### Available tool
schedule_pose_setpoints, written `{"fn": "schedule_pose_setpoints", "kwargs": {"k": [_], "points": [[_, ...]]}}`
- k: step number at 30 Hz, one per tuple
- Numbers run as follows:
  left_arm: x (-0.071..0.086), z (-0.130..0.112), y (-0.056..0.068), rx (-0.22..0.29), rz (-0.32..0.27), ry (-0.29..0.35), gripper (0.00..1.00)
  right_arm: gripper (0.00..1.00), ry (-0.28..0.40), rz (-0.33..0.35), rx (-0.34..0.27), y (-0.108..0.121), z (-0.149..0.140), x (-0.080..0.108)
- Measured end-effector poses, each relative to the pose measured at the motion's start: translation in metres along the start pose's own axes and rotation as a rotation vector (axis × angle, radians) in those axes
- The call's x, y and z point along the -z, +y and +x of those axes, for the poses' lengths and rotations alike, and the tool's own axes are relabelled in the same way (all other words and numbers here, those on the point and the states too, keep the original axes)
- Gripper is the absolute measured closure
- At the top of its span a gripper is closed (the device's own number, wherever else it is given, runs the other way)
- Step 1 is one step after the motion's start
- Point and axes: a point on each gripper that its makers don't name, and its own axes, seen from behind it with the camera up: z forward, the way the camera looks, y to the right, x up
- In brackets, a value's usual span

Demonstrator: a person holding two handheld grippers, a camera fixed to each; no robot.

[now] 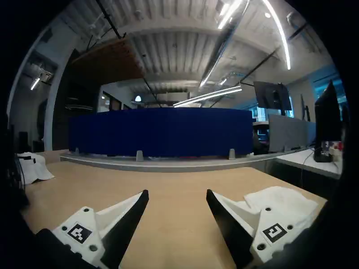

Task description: Fold towel

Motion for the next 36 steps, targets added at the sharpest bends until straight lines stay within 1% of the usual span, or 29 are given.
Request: {"fn": "schedule_pose_setpoints", "kwargs": {"k": [36], "points": [[0.0013,-0.0001,0.0001,0.000,0.000,0.000,0.03,0.00,-0.002,-0.006,0.002,0.0019,-0.0010,-0.0016]]}}
